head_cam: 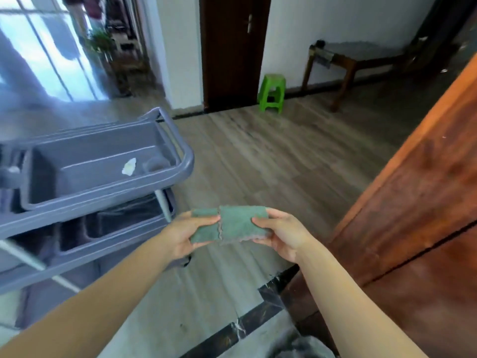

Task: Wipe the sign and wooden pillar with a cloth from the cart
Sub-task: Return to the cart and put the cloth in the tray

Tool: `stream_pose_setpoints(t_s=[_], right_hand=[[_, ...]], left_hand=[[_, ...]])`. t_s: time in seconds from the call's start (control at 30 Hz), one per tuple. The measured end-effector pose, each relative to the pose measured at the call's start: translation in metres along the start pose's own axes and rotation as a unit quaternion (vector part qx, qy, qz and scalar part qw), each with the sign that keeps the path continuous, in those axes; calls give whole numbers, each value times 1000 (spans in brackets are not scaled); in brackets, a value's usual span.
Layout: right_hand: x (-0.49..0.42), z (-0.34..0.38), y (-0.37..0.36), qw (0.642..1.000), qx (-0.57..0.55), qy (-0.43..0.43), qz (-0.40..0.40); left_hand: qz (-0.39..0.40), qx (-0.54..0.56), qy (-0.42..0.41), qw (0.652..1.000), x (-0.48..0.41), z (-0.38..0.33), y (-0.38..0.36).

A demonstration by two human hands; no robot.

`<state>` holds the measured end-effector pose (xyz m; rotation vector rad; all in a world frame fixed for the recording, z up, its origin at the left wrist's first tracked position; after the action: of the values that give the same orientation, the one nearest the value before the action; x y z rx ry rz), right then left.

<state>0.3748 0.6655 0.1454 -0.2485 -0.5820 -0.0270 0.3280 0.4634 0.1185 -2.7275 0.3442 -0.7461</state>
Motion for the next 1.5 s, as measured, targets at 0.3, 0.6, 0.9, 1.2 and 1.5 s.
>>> stream_pose_setpoints(t_s=[0.3, 0.6, 0.9, 1.2, 1.5], right_hand=[[-99, -25, -179, 997, 22, -59, 50], [-190, -52, -355, 983, 76, -107, 129], [-279, -37, -443, 974, 107, -124, 158], [-432, -8, -481, 970, 100, -187, 119], [-537, -29, -501, 956, 135, -256, 47]], left_hand=[[-128, 33, -58, 989, 10, -49, 211], [-240, 61, -89, 965, 35, -84, 391], [-292, 91, -104, 946, 0, -128, 471], [-350, 68, -69, 932, -117, -181, 529], [-442, -4, 49, 896, -217, -175, 594]])
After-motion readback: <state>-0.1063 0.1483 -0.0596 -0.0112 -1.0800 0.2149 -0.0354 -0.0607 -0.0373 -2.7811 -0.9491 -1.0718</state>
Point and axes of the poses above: each hand's wrist, its own x-axis away from the middle knuckle, its own y-axis out of the back of the hand, z = x × y, the point moved 6 cm from there along -x, towards the middle knuckle, and after that the axes turned 6 degrees about -y, right-handed, at the moved point
